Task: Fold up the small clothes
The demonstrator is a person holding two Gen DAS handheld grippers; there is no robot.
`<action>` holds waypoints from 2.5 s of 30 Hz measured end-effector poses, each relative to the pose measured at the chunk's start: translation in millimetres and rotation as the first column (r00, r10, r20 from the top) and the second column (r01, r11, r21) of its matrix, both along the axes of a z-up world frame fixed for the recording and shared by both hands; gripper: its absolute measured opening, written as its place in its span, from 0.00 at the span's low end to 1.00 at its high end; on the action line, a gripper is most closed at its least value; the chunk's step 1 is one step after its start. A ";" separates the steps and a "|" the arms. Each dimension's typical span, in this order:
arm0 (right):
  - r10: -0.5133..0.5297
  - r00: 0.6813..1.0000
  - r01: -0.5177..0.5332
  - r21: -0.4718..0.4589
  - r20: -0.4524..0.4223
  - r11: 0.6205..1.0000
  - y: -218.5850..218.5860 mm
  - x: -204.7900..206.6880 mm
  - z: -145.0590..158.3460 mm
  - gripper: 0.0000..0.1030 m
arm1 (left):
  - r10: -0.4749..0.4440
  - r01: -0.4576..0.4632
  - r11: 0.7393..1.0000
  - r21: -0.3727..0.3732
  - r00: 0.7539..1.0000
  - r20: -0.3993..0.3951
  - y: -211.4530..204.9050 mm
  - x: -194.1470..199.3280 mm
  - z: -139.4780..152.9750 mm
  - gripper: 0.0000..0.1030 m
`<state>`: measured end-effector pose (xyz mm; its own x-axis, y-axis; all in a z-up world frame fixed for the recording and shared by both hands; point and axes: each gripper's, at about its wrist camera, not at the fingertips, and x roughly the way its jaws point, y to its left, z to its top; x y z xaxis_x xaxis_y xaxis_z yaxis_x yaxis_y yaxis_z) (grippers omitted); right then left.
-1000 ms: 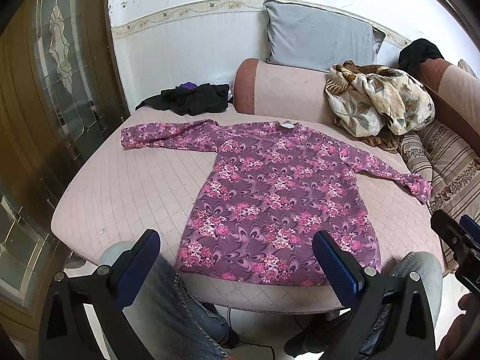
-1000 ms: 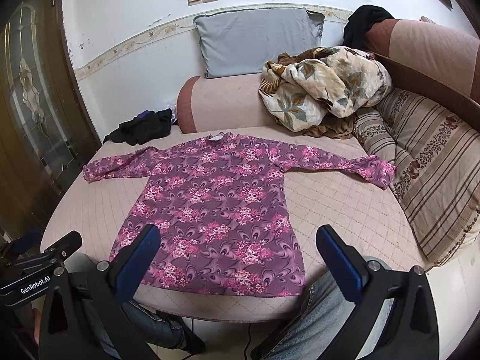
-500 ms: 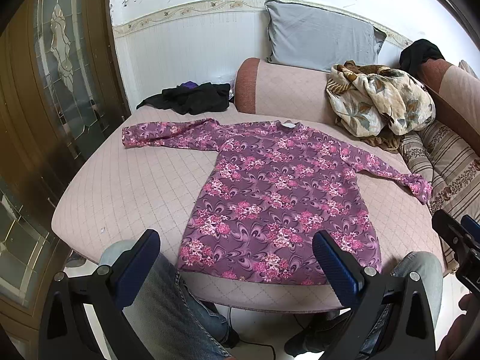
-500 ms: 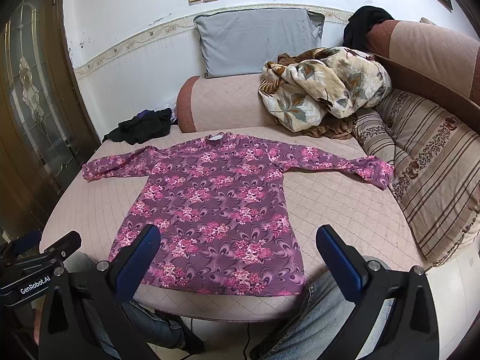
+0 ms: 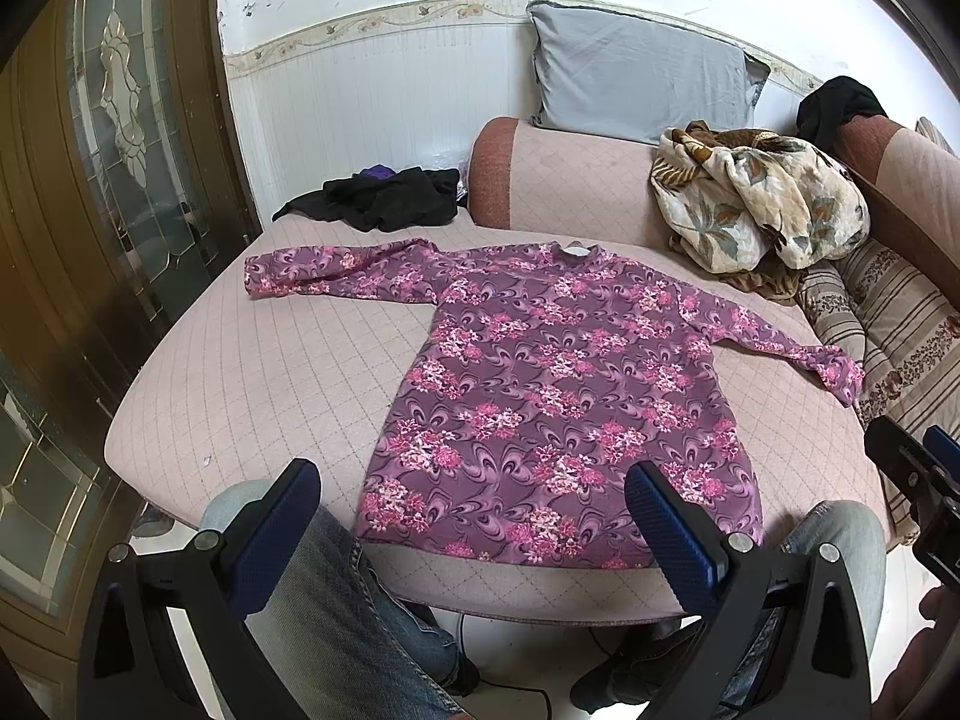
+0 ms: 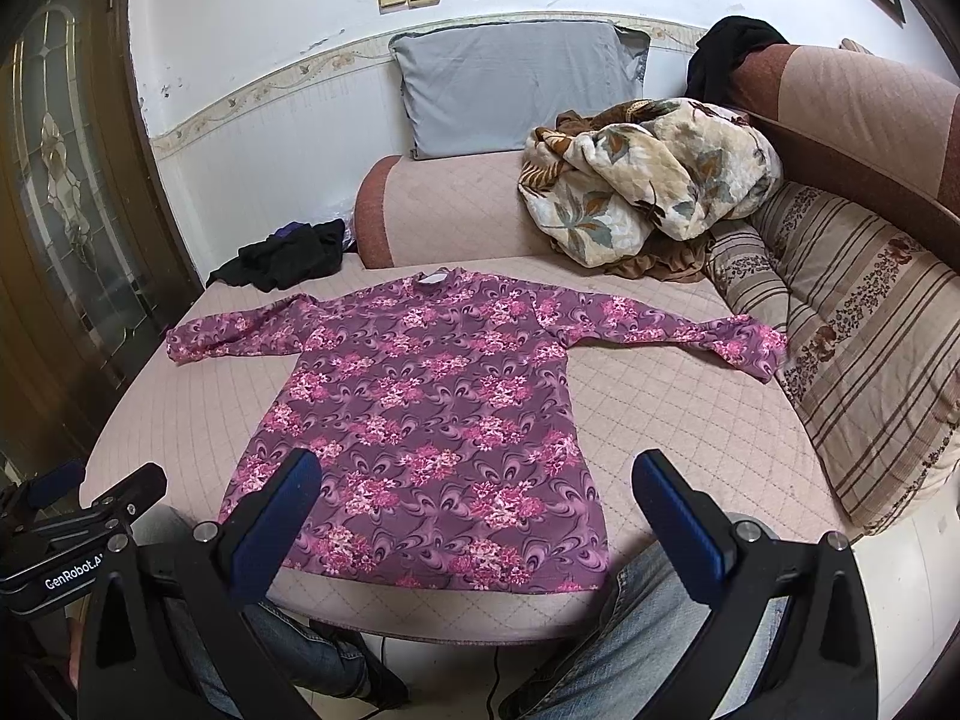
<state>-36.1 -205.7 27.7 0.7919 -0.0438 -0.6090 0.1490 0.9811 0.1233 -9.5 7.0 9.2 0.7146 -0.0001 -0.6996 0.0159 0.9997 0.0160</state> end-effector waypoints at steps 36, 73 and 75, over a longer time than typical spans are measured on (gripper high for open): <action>0.018 1.000 -0.019 -0.022 -0.016 1.000 9.0 9.0 -2.2 1.00 | 0.026 -0.027 1.000 -0.010 0.999 -0.044 10.3 12.6 -15.7 1.00; 0.507 0.845 -0.472 0.209 -0.172 0.857 147.3 269.9 -26.5 1.00 | 0.404 -0.454 0.841 -0.293 0.888 -0.218 220.0 251.1 -58.3 1.00; 0.541 0.819 -0.498 0.233 -0.191 0.835 164.5 302.9 -25.6 0.99 | 0.444 -0.514 0.789 -0.338 0.856 -0.265 246.1 279.2 -61.1 1.00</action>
